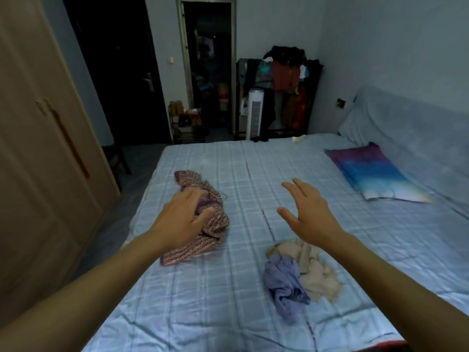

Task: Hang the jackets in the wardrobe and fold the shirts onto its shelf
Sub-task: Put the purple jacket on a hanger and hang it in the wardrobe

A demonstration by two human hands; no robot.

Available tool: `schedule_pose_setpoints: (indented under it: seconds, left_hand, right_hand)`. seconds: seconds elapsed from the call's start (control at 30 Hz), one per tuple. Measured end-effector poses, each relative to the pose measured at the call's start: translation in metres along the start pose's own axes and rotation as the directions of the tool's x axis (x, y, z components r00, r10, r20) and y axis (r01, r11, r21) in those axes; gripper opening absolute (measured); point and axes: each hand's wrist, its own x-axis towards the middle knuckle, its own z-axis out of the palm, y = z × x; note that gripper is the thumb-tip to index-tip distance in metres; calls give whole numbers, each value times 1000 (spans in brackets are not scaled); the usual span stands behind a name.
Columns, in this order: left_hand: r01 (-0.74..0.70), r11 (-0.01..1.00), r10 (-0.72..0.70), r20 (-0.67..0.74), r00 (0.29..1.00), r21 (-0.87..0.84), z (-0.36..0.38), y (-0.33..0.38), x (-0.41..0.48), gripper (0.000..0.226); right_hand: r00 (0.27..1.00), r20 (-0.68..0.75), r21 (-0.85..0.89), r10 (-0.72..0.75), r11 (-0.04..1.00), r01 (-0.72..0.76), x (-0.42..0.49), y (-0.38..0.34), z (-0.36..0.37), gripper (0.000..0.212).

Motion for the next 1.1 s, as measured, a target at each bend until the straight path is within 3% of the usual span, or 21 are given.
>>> schedule_pose_setpoints:
  seconds: [0.07,0.27,0.47,0.87,1.1]
  left_hand:
    - [-34,999,34,-6,999,-29,8,-10,22,49]
    - [7,995,-11,-36,999,-101,13,-64,72,63]
    - [85,982,-91,-29,995,-166,18,-116,105,53]
    - [160,983,-162,-17,987,-94,35,-168,162,73]
    - [224,974,-225,16,974,7,60,-183,214,70]
  right_hand:
    - [1000,-17,-23,25,999,-26,16,4,2,64]
    - [1000,-15,-84,23,996,-24,81,-19,18,64]
    - [999,31,-78,-15,997,17,129,-42,53,64]
    - [991,100,9,-88,996,88,234,-24,126,64]
    - [978,178,121,-113,988,92,295,15,171,65]
